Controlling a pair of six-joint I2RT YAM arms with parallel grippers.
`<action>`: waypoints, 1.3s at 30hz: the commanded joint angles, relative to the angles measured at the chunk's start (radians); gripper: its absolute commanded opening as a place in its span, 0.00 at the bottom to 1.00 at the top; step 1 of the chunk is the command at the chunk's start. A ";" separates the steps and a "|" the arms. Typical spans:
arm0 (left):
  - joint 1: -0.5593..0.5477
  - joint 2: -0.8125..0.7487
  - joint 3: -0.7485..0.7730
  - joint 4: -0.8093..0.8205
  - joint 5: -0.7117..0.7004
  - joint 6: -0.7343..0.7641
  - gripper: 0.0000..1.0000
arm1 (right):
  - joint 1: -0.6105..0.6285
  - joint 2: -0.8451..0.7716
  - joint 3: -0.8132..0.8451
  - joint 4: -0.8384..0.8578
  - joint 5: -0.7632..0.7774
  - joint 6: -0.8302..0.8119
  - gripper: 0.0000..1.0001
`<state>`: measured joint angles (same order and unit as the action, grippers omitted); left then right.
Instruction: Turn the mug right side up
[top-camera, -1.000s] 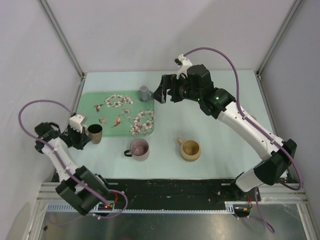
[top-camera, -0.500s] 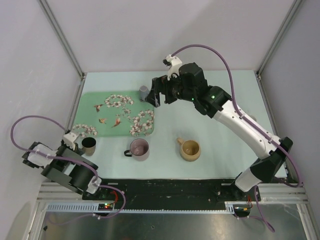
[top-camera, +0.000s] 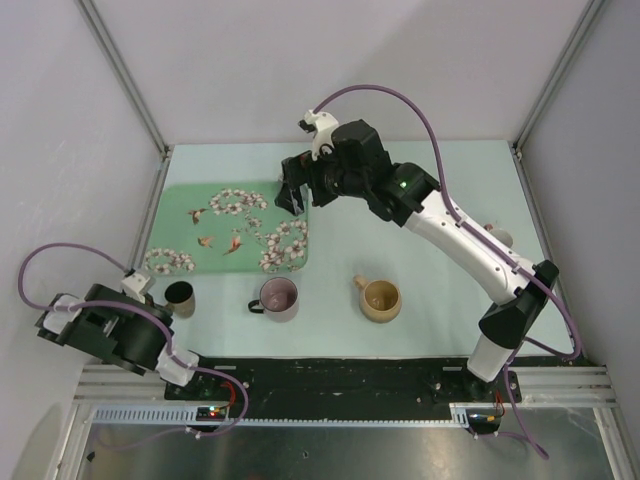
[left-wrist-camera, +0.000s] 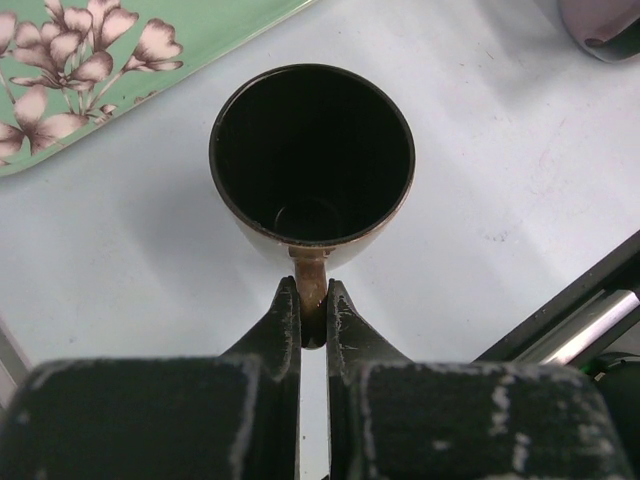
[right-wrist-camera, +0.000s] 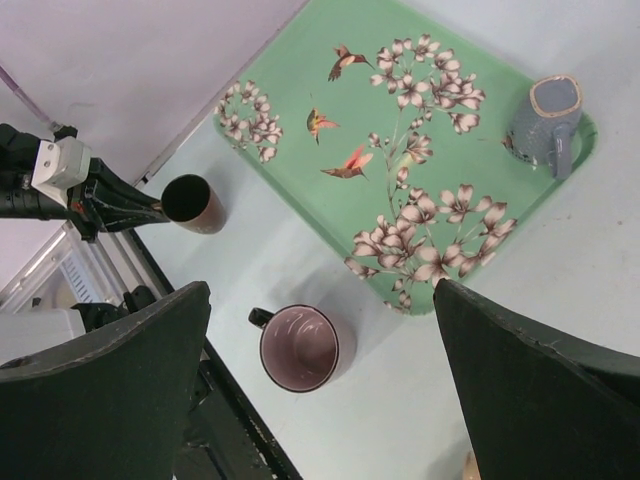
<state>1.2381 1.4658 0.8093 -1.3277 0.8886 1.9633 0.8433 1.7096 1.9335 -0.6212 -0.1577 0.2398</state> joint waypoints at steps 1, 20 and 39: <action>0.014 0.016 0.023 -0.076 -0.086 0.295 0.00 | 0.005 0.005 0.056 -0.005 0.012 -0.031 0.99; 0.004 -0.099 0.123 -0.068 -0.129 0.160 0.93 | -0.004 0.008 0.059 -0.034 0.020 -0.038 0.99; -0.946 -0.121 0.633 0.218 -0.372 -1.068 0.98 | -0.319 -0.153 -0.303 0.054 -0.104 -0.049 1.00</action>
<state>0.5377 1.2938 1.3167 -1.2442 0.7200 1.2491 0.5964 1.6814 1.7130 -0.6437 -0.2062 0.2039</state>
